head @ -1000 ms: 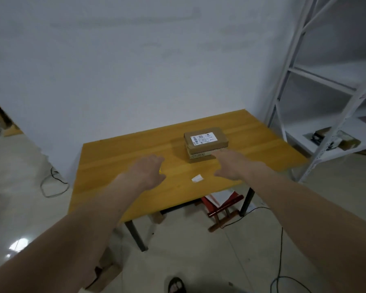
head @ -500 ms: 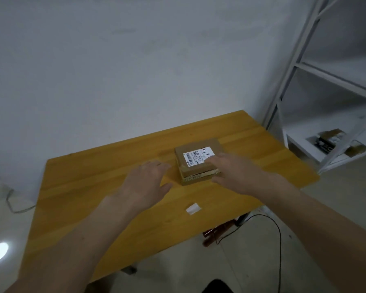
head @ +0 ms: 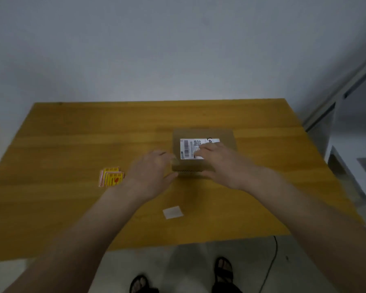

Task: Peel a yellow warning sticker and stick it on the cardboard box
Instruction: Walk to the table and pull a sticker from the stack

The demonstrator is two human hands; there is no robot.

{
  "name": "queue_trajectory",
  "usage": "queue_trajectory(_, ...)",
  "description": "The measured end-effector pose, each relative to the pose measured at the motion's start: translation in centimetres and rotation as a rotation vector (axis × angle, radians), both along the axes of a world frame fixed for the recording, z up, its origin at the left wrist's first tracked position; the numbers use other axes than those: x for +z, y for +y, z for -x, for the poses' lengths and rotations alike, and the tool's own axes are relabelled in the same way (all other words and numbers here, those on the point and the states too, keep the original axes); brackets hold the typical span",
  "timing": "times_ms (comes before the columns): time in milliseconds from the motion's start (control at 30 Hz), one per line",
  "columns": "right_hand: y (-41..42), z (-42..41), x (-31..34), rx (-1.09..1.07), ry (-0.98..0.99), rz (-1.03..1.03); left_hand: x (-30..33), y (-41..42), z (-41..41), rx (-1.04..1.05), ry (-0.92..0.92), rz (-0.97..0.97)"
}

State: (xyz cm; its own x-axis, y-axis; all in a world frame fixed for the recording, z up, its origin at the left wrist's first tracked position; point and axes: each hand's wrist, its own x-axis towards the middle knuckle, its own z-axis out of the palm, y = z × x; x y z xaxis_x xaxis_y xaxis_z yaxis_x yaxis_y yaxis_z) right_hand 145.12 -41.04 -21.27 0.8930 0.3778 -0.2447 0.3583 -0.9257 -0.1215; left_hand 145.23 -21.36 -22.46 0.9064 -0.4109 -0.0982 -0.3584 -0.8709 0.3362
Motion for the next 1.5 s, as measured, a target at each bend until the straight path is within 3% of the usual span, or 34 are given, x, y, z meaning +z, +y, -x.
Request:
queue_trajectory(167,-1.7,-1.5,-4.6,0.055,-0.063,-0.075,-5.1,-2.7,-1.2,0.053,-0.11,0.065)
queue_trajectory(300,-1.8,-1.8,-7.8,0.116,-0.228,-0.092,-8.7,-2.8,-1.5,0.06,-0.239,0.064)
queue_trajectory(533,-0.9,1.1,-10.6,0.138,-0.454,-0.16,-10.4,-1.8,1.2,0.093,-0.528,0.066)
queue_trajectory(733,0.8,6.7,-11.9,0.069,-0.279,-0.089,-12.2,-0.4,8.6,0.118,-0.347,0.028)
queue_trajectory(1167,3.7,19.1,-11.9,0.003,-0.224,-0.09,-12.8,3.3,21.7,0.226,-0.202,-0.026)
queue_trajectory(1500,10.3,16.9,-14.5,0.084,-0.16,-0.086,-14.6,8.8,20.5,0.303,-0.191,-0.011)
